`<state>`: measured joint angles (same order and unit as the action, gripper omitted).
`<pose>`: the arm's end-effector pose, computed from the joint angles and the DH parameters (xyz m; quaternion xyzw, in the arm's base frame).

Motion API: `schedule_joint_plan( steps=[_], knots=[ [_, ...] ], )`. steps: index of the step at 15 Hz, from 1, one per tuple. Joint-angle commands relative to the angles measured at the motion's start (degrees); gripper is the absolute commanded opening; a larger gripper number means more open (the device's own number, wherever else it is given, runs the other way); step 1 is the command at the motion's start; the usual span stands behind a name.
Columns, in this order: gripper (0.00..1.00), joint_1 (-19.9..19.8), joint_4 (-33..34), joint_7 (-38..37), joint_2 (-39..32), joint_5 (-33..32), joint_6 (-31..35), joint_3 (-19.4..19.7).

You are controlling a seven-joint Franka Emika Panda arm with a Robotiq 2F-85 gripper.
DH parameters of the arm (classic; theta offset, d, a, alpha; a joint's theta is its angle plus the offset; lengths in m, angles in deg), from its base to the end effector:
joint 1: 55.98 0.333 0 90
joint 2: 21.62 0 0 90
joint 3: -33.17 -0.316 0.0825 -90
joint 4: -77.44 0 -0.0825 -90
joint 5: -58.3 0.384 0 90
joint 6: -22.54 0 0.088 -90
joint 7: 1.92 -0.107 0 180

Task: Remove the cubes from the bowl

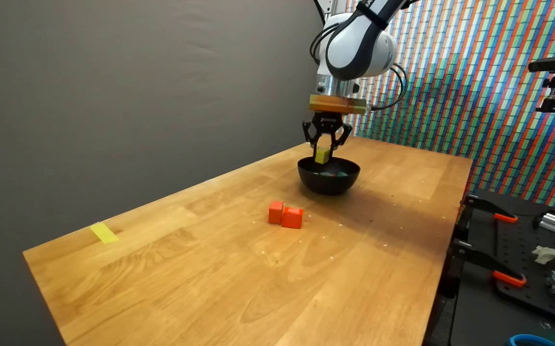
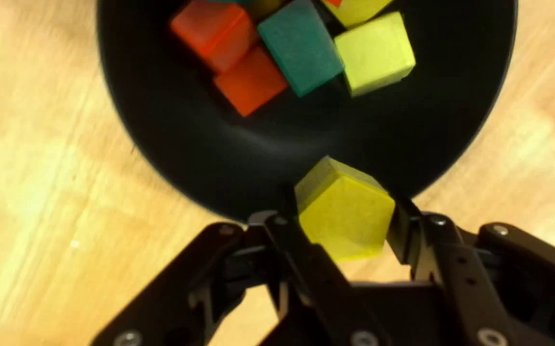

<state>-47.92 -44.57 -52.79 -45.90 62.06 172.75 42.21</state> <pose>0.5825 -0.0111 0.2158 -0.8898 0.4546 -0.0402 0.0025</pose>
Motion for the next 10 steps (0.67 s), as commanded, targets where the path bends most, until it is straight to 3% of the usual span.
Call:
schedule_joint_plan(
  steps=[1,4,10],
  knots=[
    [0.21,-0.33,-5.63,-2.29,9.02,-7.24,2.25,5.39],
    [0.21,-3.76,-6.7,-3.42,9.72,-6.76,2.03,6.12],
    [0.21,-8.84,-6.96,-0.13,2.38,2.15,-0.24,1.92]
  ],
)
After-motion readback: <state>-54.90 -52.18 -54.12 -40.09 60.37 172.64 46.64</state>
